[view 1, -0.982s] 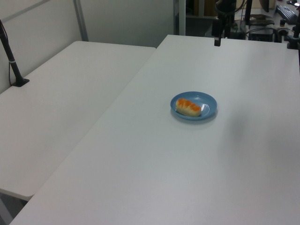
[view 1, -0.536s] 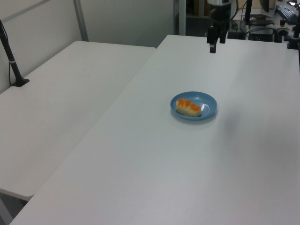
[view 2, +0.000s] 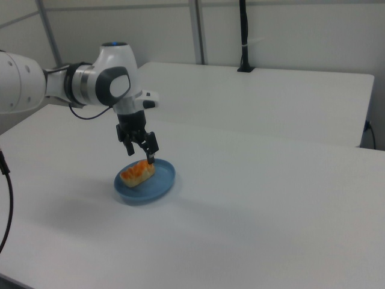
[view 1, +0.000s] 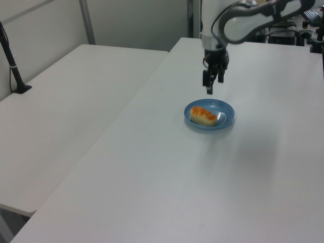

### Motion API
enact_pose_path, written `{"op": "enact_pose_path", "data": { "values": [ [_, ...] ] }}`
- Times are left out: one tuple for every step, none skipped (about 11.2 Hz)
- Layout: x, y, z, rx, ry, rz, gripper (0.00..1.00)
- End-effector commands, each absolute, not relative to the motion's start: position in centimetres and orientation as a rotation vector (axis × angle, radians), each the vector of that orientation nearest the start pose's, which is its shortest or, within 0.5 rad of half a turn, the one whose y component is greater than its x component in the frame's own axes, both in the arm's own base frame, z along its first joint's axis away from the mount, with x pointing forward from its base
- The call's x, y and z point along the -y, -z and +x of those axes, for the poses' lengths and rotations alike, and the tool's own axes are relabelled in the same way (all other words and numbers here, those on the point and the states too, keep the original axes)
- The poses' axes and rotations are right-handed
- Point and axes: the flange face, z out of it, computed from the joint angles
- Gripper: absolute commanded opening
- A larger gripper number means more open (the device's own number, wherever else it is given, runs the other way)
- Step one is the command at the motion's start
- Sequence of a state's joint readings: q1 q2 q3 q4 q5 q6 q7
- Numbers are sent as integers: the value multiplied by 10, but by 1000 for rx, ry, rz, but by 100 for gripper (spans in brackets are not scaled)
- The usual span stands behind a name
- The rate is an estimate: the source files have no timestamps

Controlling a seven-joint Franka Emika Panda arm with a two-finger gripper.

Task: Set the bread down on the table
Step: 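Close the gripper on the bread slice, then lift the bread and carry it off the plate beside it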

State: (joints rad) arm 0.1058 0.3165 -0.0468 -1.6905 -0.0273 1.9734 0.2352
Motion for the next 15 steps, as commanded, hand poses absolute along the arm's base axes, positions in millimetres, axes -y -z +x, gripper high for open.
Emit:
{"op": "enact_pose_path", "data": {
  "values": [
    [-82, -367, 656, -421, 48, -3170, 100],
    [-93, -354, 659, -457, 71, -3167, 100],
    [-101, -342, 660, -477, 88, -3184, 100],
    [-108, -331, 662, -511, 111, -3195, 99],
    [-111, -324, 662, -503, 119, -3211, 84],
    [-109, -323, 662, -492, 117, -3215, 56],
    [-106, -325, 663, -463, 117, -3219, 34],
    [-102, -331, 663, -409, 117, -3226, 22],
    [-99, -340, 663, -374, 126, -3230, 19],
    [-91, -354, 662, -362, 132, -3230, 19],
    [-89, -368, 658, -340, 99, -3235, 19],
    [-95, -385, 653, -319, 101, -3230, 19],
    [-108, -399, 650, -310, 125, -3216, 20],
    [-143, -405, 646, -258, 141, -3193, 21],
    [-170, -404, 644, -231, 140, -3162, 24]
  ]
}}
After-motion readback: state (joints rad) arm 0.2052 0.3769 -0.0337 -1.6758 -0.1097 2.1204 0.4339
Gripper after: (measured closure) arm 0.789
